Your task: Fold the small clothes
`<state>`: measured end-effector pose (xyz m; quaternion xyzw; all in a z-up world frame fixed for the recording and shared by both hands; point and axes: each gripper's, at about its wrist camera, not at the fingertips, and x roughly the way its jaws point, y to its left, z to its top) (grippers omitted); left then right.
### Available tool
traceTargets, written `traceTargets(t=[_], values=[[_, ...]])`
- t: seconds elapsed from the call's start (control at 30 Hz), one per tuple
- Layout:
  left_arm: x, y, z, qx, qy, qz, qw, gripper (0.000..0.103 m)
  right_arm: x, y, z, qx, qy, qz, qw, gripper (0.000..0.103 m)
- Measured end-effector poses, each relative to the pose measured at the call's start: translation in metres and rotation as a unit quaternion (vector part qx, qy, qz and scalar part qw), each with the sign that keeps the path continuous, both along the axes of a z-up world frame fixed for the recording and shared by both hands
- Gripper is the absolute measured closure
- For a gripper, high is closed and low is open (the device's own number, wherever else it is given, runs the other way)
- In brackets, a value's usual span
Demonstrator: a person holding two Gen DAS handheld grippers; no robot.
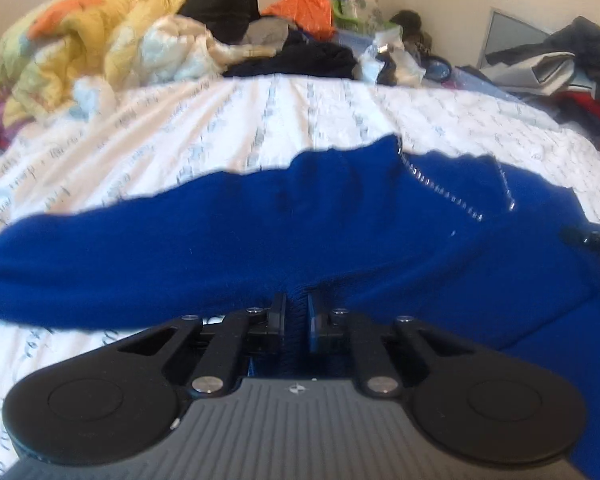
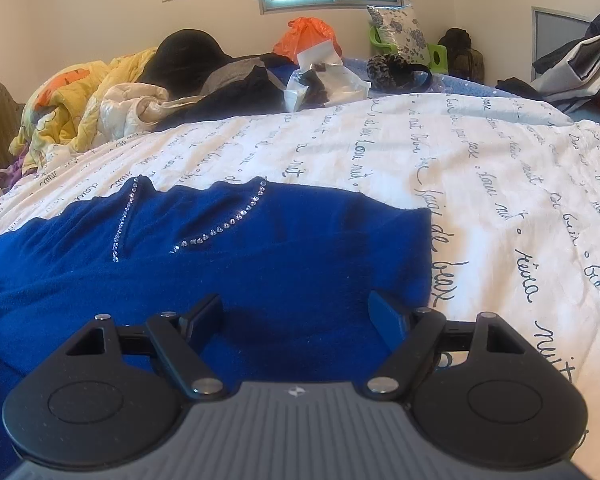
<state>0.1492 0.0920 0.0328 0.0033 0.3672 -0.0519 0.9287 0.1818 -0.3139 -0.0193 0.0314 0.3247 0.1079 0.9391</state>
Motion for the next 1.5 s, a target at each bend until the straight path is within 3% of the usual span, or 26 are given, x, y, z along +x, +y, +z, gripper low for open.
traceTargets(t=[0.1,0.2,0.27,0.33,0.4,0.47,0.5,0.57,0.7,0.83,0.9,0.93,0.97,1.0,1.03,1.1,1.17,1.3,1.33,1.4,1.47,1.5], values=[[-0.016,-0.011,0.014,0.052,-0.055,0.002,0.9971,0.089,0.0,0.002,0.0,-0.006,-0.001,0.0,1.0,0.023],[-0.005,-0.023,-0.017,0.115,-0.007,0.003,0.9934,0.088,0.0,0.004,0.0,-0.01,-0.001,0.0,1.0,0.023],[-0.017,-0.034,-0.016,0.147,-0.034,-0.004,0.9885,0.082,-0.001,0.005,-0.001,-0.015,0.0,0.001,1.0,0.023],[-0.033,-0.037,-0.002,0.143,-0.074,-0.013,0.9869,0.077,0.001,0.005,0.001,-0.019,0.005,0.007,1.0,0.023],[-0.046,-0.038,0.016,0.139,-0.125,-0.018,0.9823,0.053,0.004,0.0,0.009,0.0,0.016,0.006,1.0,0.023],[-0.046,-0.042,0.032,0.144,-0.176,-0.024,0.9736,0.002,0.01,-0.01,0.023,0.037,0.004,-0.004,0.999,0.023],[-0.04,-0.048,0.036,0.148,-0.193,-0.028,0.9695,0.0,0.015,-0.012,0.029,0.042,-0.006,-0.006,0.999,0.022],[-0.005,-0.061,0.036,0.158,-0.182,-0.053,0.9691,0.009,0.037,-0.012,0.036,0.019,-0.005,-0.008,1.0,0.022],[0.087,-0.077,0.007,0.168,-0.099,-0.078,0.9776,0.025,0.083,-0.009,0.03,-0.04,0.023,0.013,0.999,0.022],[0.159,-0.064,-0.024,0.116,-0.021,-0.064,0.9909,0.037,0.117,-0.022,0.016,-0.035,0.061,0.015,0.997,0.022],[0.169,-0.067,-0.029,0.112,-0.03,-0.081,0.99,0.061,0.124,-0.025,0.007,-0.027,0.076,0.028,0.996,0.022],[0.171,-0.072,-0.03,0.117,-0.029,-0.099,0.9878,0.093,0.122,-0.021,0.005,-0.041,0.068,0.049,0.996,0.033],[0.172,-0.078,-0.031,0.136,-0.033,-0.106,0.9845,0.096,0.119,-0.015,0.006,-0.066,0.055,0.064,0.994,0.043],[0.17,-0.085,-0.031,0.168,-0.049,-0.112,0.9782,0.096,0.118,-0.012,0.008,-0.066,0.05,0.078,0.993,0.08],[0.166,-0.088,-0.034,0.193,-0.066,-0.116,0.9721,0.096,0.12,-0.012,0.01,-0.058,0.057,0.081,0.993,0.096],[0.163,-0.085,-0.034,0.217,-0.09,-0.106,0.9662,0.096,0.116,-0.006,0.014,-0.1,0.032,0.088,0.991,0.096],[0.169,-0.07,-0.036,0.201,-0.072,-0.086,0.9733,0.096,0.116,-0.015,0.013,-0.115,0.019,0.06,0.991,0.096],[0.167,-0.07,-0.044,0.219,-0.074,-0.075,0.97,0.095,0.117,-0.033,0.005,-0.048,0.021,0.005,0.999,0.096],[0.168,-0.073,-0.043,0.225,-0.075,-0.074,0.9686,0.092,0.116,-0.029,0.005,-0.053,0.019,0.0,0.998,0.095],[0.165,-0.077,-0.039,0.243,-0.078,-0.081,0.9635,0.077,0.114,-0.023,0.008,-0.055,0.029,-0.005,0.998,0.087],[0.157,-0.077,-0.025,0.254,-0.101,-0.059,0.9599,0.015,0.103,-0.021,0.02,-0.051,0.028,-0.024,0.998,0.079],[0.144,-0.075,-0.014,0.235,-0.131,-0.052,0.9617,0.006,0.089,-0.021,0.03,-0.034,0.011,-0.036,0.999,0.078]])
